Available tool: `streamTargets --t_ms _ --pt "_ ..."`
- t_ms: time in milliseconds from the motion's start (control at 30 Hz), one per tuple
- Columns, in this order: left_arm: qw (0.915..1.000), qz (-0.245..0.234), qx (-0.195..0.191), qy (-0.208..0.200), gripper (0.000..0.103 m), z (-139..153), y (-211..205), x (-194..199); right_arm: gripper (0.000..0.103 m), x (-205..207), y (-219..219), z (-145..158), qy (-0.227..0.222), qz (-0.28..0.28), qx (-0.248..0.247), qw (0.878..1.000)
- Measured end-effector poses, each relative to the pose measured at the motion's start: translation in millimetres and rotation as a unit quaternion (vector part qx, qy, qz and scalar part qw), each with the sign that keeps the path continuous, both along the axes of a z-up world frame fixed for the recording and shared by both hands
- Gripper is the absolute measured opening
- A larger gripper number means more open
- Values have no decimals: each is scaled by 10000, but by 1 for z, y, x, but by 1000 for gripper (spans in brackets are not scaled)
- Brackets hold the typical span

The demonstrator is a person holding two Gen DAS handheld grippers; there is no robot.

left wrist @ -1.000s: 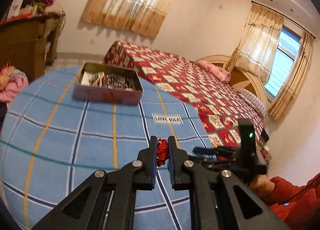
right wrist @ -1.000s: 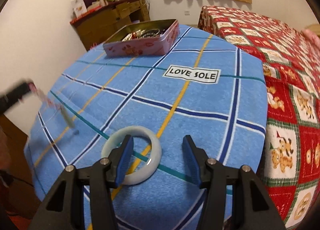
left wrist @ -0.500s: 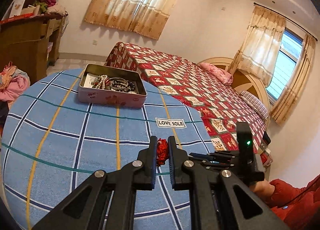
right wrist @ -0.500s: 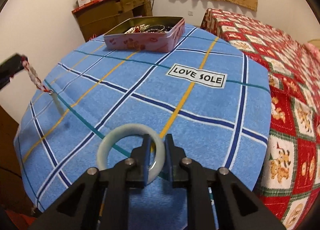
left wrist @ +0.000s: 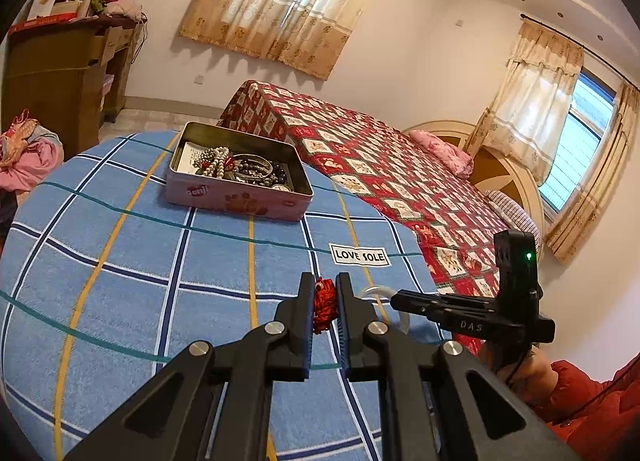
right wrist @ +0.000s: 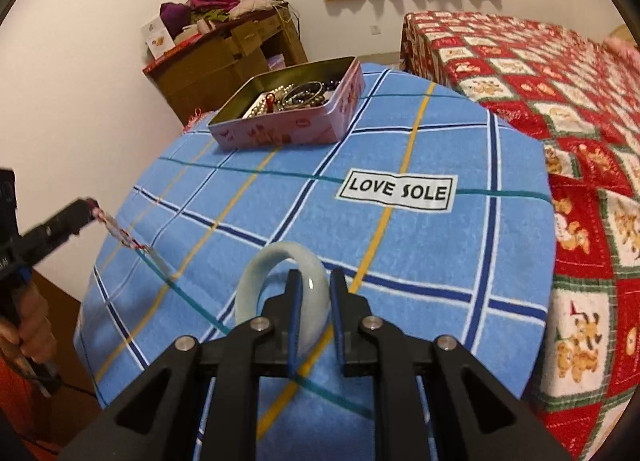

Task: Organize jewelry
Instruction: 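Carry the pendant and jade bangle to the tin and release both tools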

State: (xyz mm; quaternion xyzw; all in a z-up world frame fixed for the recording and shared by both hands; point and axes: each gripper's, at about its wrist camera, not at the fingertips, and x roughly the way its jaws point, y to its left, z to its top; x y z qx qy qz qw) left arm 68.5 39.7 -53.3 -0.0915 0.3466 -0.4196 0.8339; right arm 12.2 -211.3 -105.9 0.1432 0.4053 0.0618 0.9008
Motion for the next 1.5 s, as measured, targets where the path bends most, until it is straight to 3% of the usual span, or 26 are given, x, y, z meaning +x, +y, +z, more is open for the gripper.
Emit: streamTargets --t_ms 733,1033,1233,1500 --pt "9999 -143 -4 -29 9 -4 -19 49 16 51 -11 5 -97 6 48 9999" --pt "9983 -264 1 -520 9 21 -39 77 16 88 -13 38 -542 121 17 9985" --pt "9955 -158 -40 -936 9 44 -56 121 16 136 -13 64 -997 90 -105 9949" --pt "9923 110 129 -1229 9 38 -75 176 16 198 -22 61 -1099 -174 80 9938"
